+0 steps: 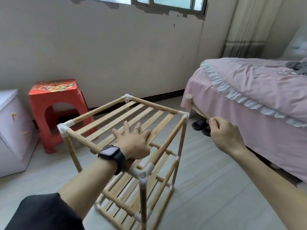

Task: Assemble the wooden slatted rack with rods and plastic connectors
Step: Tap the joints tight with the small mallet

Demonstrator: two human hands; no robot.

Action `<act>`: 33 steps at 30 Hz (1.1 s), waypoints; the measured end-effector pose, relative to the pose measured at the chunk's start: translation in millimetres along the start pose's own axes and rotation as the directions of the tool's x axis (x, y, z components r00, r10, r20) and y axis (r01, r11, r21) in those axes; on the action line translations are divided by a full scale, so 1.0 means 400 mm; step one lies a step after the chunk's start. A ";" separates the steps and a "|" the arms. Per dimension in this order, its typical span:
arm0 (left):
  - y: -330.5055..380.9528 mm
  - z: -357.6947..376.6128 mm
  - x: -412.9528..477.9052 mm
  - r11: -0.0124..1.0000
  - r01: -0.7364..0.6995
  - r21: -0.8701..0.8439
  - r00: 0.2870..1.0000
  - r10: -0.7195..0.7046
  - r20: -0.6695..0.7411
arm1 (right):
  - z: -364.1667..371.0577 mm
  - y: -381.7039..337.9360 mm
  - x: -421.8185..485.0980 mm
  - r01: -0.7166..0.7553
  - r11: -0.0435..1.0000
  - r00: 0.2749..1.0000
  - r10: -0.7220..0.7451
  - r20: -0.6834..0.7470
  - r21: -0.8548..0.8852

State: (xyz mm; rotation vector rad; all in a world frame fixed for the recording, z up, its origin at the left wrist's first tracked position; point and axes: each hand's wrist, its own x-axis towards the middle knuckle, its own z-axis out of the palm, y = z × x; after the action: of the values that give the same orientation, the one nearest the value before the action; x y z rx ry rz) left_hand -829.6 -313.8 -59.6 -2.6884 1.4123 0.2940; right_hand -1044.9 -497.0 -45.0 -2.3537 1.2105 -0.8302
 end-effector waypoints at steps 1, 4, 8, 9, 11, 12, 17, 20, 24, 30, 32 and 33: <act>-0.013 -0.003 0.007 1.000 -0.010 0.004 1.000 0.010 0.008 | 0.000 0.002 -0.006 -0.010 0.998 1.000 0.012 -0.024 0.066; -0.070 -0.013 0.021 0.999 -0.042 0.026 0.999 0.042 0.005 | 0.018 0.038 -0.024 -0.236 0.879 0.972 0.206 0.118 0.414; -0.166 -0.001 0.025 0.998 -0.040 0.044 0.998 0.042 -0.041 | 0.040 0.120 -0.058 -0.567 0.469 0.817 0.423 0.391 0.677; -0.182 0.002 0.025 0.998 -0.036 0.045 0.999 0.037 -0.037 | 0.043 0.133 -0.064 -0.593 0.390 0.790 0.453 0.414 0.705; -0.202 0.008 0.028 0.999 -0.040 0.033 0.999 0.041 -0.023 | 0.052 0.146 -0.074 -0.603 0.291 0.761 0.488 0.427 0.743; -0.206 0.008 0.028 0.999 -0.047 0.026 0.999 0.048 -0.022 | 0.054 0.144 -0.077 -0.607 0.289 0.761 0.481 0.436 0.741; -0.198 0.003 0.023 0.999 -0.039 0.018 0.999 0.040 -0.036 | 0.056 0.107 -0.090 -0.623 0.462 0.775 0.251 0.580 0.631; -0.198 0.005 0.022 0.999 -0.041 0.012 0.998 0.041 -0.047 | 0.061 0.113 -0.076 -0.589 0.412 0.806 0.362 0.469 0.695; -0.201 0.008 0.027 0.999 -0.037 0.003 0.999 0.037 -0.037 | 0.070 0.114 -0.094 -0.577 0.500 0.811 0.257 0.526 0.645; -0.199 0.008 0.028 0.999 -0.044 -0.002 0.998 0.043 -0.047 | 0.090 0.098 -0.093 -0.495 0.548 0.869 0.322 0.376 0.675; -0.197 0.005 0.023 0.999 -0.046 0.001 0.998 0.046 -0.038 | 0.093 0.093 -0.093 -0.489 0.589 0.871 0.295 0.392 0.643; -0.196 0.003 0.024 0.999 -0.048 0.010 0.998 0.048 -0.036 | 0.092 0.091 -0.091 -0.487 0.607 0.872 0.294 0.392 0.628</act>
State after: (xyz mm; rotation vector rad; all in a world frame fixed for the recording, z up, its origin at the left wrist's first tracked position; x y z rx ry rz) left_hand -760.0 -276.7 -63.5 -2.6692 1.4860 0.2431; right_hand -1059.9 -485.8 -105.3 -1.4192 0.9915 -0.6523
